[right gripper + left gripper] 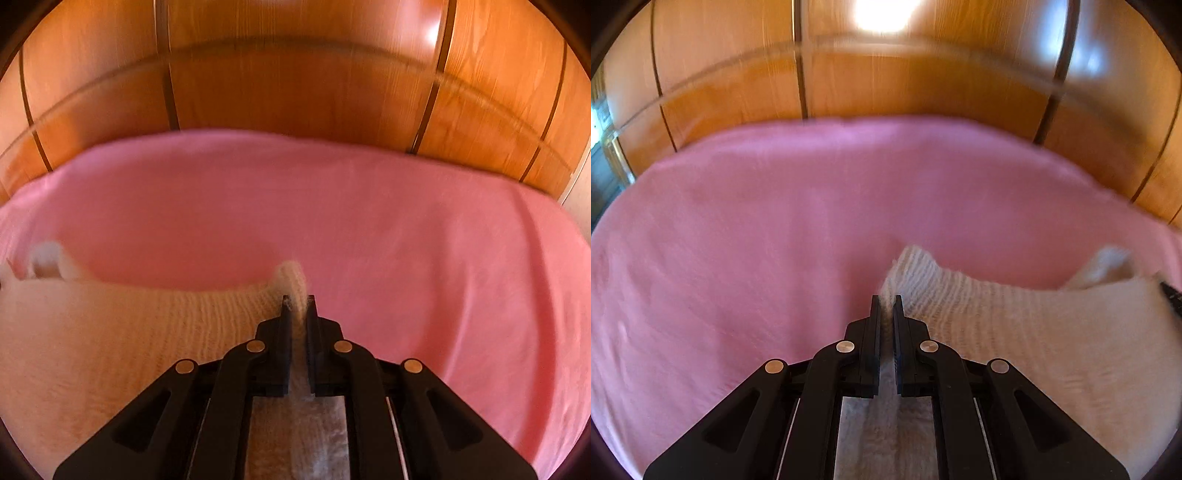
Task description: Fold small clothes
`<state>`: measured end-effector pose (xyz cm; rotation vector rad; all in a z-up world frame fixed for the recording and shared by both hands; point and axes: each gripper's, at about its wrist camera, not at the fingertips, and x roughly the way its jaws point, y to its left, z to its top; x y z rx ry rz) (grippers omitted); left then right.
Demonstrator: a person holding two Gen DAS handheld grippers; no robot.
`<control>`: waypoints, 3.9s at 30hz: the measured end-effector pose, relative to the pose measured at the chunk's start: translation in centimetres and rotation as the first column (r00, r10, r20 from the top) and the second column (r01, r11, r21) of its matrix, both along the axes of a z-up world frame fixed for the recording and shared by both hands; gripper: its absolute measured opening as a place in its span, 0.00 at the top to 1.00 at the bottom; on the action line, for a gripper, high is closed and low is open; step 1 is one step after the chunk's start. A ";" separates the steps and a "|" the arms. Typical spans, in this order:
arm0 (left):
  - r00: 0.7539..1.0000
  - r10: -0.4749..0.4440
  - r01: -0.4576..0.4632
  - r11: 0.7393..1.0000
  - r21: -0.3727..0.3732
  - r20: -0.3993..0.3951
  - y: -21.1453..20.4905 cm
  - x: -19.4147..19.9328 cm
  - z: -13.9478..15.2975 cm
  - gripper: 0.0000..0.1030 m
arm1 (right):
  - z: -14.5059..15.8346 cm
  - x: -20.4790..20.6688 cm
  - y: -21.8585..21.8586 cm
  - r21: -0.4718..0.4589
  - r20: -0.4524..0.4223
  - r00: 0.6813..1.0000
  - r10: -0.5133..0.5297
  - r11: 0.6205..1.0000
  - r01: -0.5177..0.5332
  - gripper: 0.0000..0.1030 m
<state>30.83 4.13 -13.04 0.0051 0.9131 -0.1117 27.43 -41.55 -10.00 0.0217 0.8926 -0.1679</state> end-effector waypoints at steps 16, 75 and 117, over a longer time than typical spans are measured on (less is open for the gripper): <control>0.974 -0.176 0.185 0.982 -0.048 0.139 -3.9 -11.8 4.3 0.81 | 4.2 -5.3 12.4 0.230 0.067 0.914 0.400 0.885 -0.404 0.57; 0.997 -0.044 0.002 0.857 -0.516 -0.069 10.1 -20.6 -0.4 0.92 | -0.4 -16.5 7.9 0.237 0.085 0.982 0.170 0.954 -0.186 0.07; 0.981 -0.182 0.185 0.981 -0.052 0.063 -5.5 -19.0 2.4 0.45 | -0.7 -16.4 -2.6 0.174 0.061 0.998 -0.030 0.985 0.019 0.92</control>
